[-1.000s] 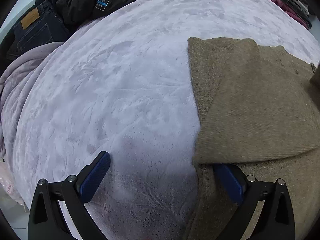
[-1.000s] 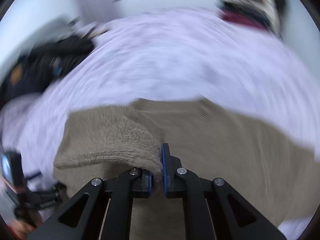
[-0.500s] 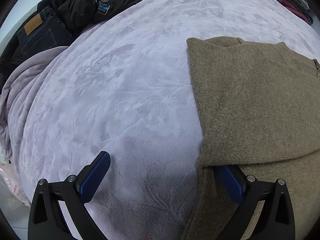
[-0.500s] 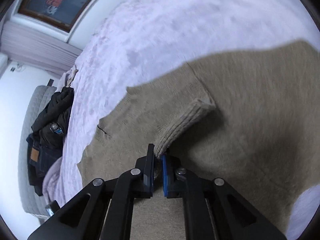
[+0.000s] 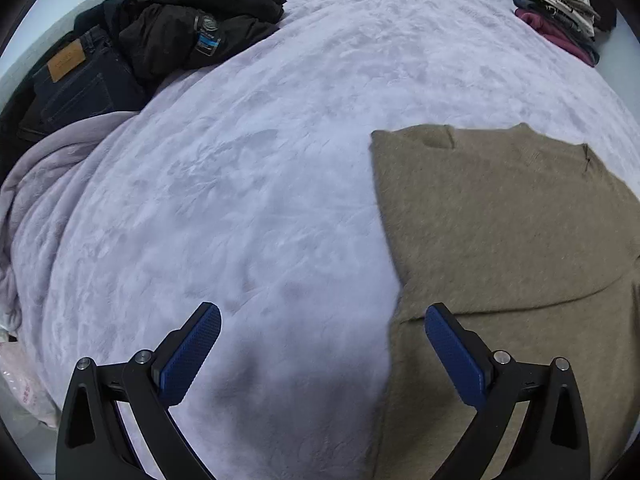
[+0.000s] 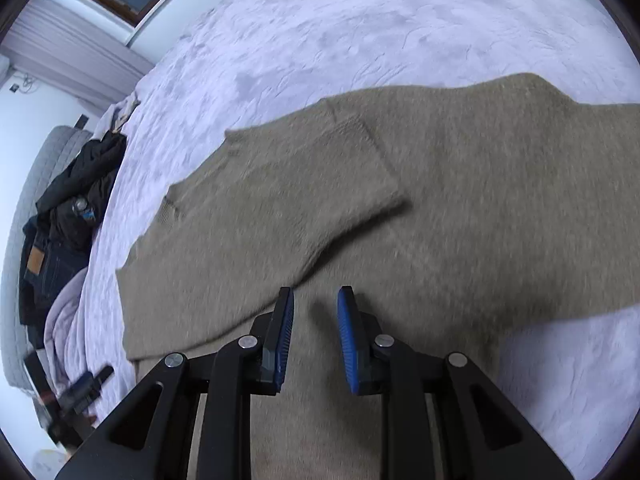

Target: Fold small clothes

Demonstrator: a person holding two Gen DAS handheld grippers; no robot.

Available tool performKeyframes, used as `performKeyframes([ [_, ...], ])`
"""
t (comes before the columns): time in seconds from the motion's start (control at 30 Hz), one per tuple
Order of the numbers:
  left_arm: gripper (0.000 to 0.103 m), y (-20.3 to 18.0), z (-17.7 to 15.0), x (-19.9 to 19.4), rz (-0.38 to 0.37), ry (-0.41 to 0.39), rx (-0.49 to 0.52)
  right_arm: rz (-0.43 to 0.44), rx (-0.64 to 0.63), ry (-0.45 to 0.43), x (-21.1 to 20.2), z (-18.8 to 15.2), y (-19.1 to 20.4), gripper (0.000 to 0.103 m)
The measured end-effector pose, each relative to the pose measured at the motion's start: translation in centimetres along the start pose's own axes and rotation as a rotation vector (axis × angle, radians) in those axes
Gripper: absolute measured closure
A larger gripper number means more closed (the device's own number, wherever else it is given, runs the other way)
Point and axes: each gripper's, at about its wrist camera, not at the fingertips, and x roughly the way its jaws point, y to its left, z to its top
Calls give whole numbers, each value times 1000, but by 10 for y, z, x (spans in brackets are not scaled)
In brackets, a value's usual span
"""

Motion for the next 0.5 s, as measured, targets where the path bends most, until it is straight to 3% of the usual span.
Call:
performKeyframes([
  [0.1,1,-16,18,27,-103,46,-11,25,2,29,2,-13,4,78],
  [0.2,1,-32,19,60,51,72,47,29,-23,50,4,-24,11,78],
  [0.33,1,-19,12,58,35,30,45,21,-95,59,-8,-38,21,78],
  [0.43,1,-21,10,46,52,30,80,21,-100,72,-14,-47,17,61],
  [0.5,1,-28,8,33,56,22,115,33,-72,74,-19,-52,10,58],
])
